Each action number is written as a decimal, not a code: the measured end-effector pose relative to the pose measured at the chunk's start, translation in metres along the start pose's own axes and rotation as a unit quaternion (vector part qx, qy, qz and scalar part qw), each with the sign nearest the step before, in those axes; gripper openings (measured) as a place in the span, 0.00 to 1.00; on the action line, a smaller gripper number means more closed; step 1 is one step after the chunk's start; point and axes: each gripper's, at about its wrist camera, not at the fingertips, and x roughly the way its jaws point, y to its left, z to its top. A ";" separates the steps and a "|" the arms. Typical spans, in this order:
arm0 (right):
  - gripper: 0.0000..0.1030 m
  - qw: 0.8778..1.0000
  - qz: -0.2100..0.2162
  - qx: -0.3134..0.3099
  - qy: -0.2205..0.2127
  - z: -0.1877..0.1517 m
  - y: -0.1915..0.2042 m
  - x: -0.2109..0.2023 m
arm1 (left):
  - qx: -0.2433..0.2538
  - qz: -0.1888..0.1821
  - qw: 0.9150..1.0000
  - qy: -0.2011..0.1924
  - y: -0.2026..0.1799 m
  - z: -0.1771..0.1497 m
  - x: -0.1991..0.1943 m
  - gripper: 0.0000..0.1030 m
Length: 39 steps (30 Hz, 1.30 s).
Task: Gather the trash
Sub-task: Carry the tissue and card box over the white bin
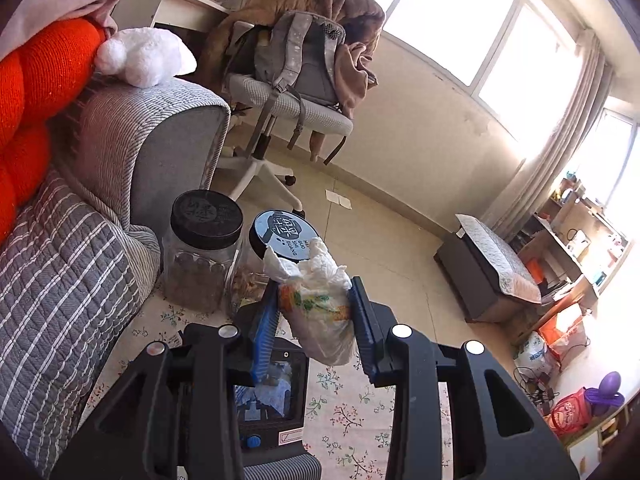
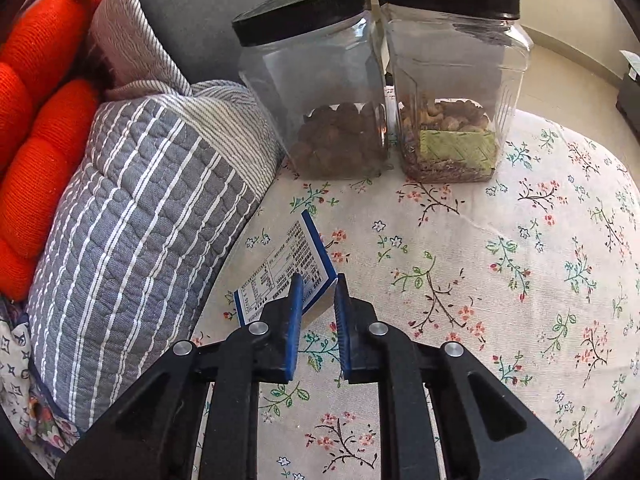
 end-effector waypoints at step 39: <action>0.07 0.974 -0.082 0.082 -0.195 -0.061 -0.246 -0.231 | 0.139 0.073 0.988 0.008 -0.107 -0.076 0.014 0.34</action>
